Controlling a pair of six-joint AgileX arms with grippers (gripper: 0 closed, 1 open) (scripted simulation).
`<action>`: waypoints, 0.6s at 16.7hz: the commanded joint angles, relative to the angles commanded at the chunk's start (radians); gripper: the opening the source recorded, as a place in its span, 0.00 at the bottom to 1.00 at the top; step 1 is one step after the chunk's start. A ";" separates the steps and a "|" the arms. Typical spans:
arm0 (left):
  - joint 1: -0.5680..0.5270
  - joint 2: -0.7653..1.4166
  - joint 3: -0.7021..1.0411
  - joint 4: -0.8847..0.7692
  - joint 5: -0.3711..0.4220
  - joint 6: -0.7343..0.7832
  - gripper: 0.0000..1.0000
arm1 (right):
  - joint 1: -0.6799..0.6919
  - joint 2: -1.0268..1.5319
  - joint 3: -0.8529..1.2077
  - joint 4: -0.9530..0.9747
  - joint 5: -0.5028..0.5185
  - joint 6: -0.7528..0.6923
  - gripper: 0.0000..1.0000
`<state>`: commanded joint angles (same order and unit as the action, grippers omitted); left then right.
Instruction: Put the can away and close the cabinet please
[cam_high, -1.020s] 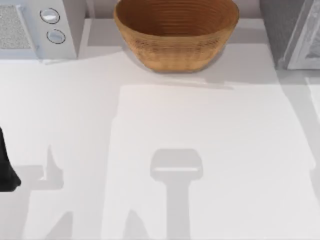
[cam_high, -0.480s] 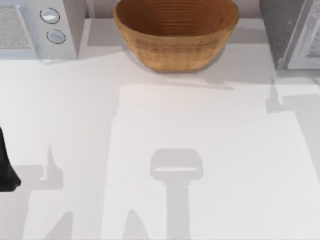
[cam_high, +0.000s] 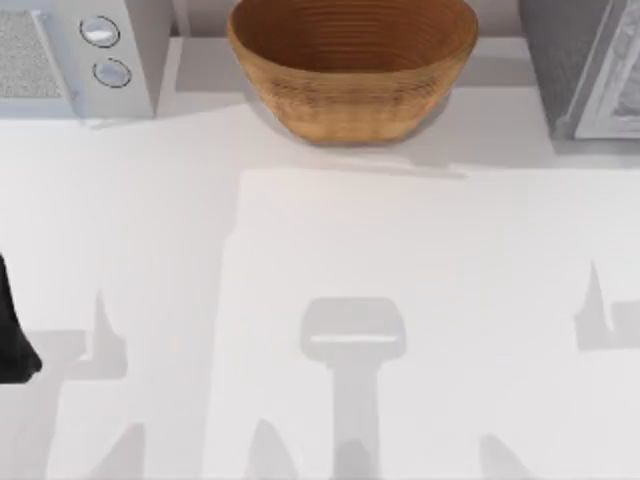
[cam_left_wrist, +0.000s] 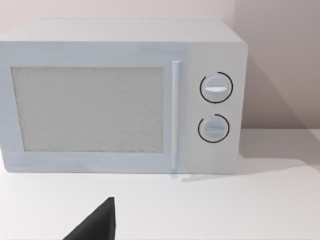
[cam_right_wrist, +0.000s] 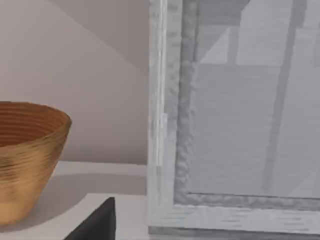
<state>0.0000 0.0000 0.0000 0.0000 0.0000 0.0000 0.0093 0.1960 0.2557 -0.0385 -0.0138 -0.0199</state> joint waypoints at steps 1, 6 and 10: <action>0.000 0.000 0.000 0.000 0.000 0.000 1.00 | -0.002 -0.050 -0.068 0.011 0.003 0.004 1.00; 0.000 0.000 0.000 0.000 0.000 0.000 1.00 | -0.009 -0.192 -0.251 0.038 0.013 0.019 1.00; 0.000 0.000 0.000 0.000 0.000 0.000 1.00 | -0.009 -0.196 -0.256 0.039 0.014 0.020 1.00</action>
<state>0.0000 0.0000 0.0000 0.0000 0.0000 0.0000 0.0000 0.0000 0.0000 0.0000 0.0000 0.0000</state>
